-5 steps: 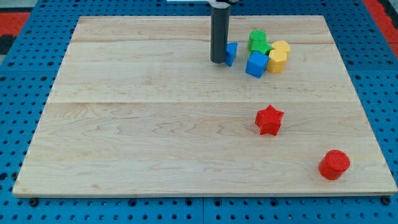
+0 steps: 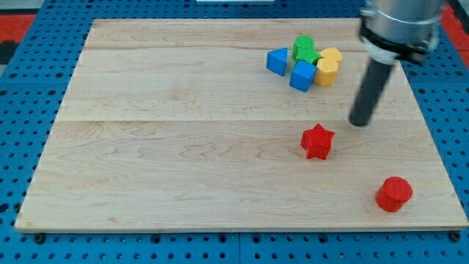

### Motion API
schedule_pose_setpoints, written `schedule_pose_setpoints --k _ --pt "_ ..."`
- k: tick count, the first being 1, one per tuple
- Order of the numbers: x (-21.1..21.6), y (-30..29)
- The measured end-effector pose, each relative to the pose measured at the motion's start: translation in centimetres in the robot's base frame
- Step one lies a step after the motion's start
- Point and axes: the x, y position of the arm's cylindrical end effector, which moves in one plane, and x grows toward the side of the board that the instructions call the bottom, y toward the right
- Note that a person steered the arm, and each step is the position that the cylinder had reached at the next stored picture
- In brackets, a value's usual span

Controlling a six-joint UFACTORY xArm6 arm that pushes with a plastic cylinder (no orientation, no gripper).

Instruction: Slide the red star towards top center

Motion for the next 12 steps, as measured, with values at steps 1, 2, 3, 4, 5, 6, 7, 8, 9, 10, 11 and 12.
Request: schedule_pose_setpoints --k 1,2,3,4,5,6,7,8,9,10,11,12 --pt "4.6 -1.8" --pt "1.6 -8.6" --pt "-0.3 -14.1" --pt "3.7 -13.7" --pt "1.7 -20.0" --pt "-3.9 -21.8" --pt "-5.8 -21.0" --pt "1.7 -19.4" --pt "1.3 -14.1" --pt "-4.4 -14.1" --pt "-9.4 -17.4" --pt "-4.5 -17.7"
